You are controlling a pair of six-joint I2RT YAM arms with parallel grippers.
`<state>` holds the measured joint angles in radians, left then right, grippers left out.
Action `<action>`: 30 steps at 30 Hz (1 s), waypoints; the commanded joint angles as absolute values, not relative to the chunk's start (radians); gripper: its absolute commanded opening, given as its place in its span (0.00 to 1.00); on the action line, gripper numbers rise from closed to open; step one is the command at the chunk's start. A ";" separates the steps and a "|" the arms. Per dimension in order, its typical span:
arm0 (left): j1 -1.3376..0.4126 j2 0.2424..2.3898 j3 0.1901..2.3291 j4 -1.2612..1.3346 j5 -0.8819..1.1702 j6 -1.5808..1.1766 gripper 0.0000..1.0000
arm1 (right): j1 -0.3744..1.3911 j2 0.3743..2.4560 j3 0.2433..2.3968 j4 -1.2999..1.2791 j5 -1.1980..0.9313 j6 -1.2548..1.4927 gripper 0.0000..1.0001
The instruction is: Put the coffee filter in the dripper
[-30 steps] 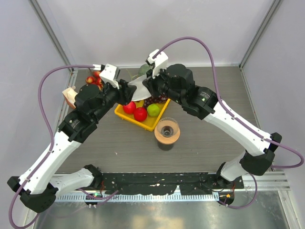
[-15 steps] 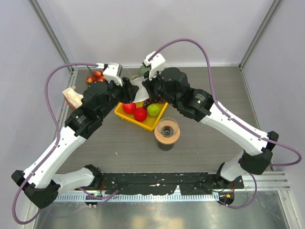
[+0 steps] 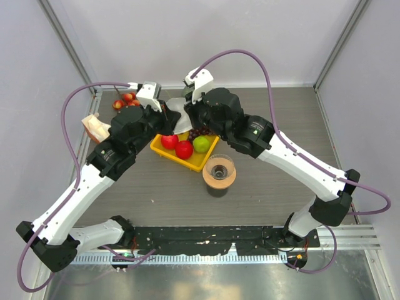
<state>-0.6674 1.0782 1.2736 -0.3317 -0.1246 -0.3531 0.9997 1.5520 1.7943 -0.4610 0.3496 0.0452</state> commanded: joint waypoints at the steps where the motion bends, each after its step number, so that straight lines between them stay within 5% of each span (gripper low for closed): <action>1: -0.667 1.074 1.307 -0.268 -0.100 -0.368 0.00 | 1.006 1.560 1.847 -0.433 0.328 0.092 0.05; 17: -0.663 1.042 1.273 -0.238 0.009 -0.345 0.00 | 0.999 1.522 1.813 -0.448 0.242 0.092 0.05; 24: -0.611 1.032 1.275 -0.261 0.009 -0.367 0.00 | 0.939 1.459 1.761 -0.454 0.255 0.095 0.60; 30: -0.612 1.040 1.273 -0.250 0.015 -0.376 0.00 | 0.887 1.430 1.750 -0.451 0.112 0.117 0.77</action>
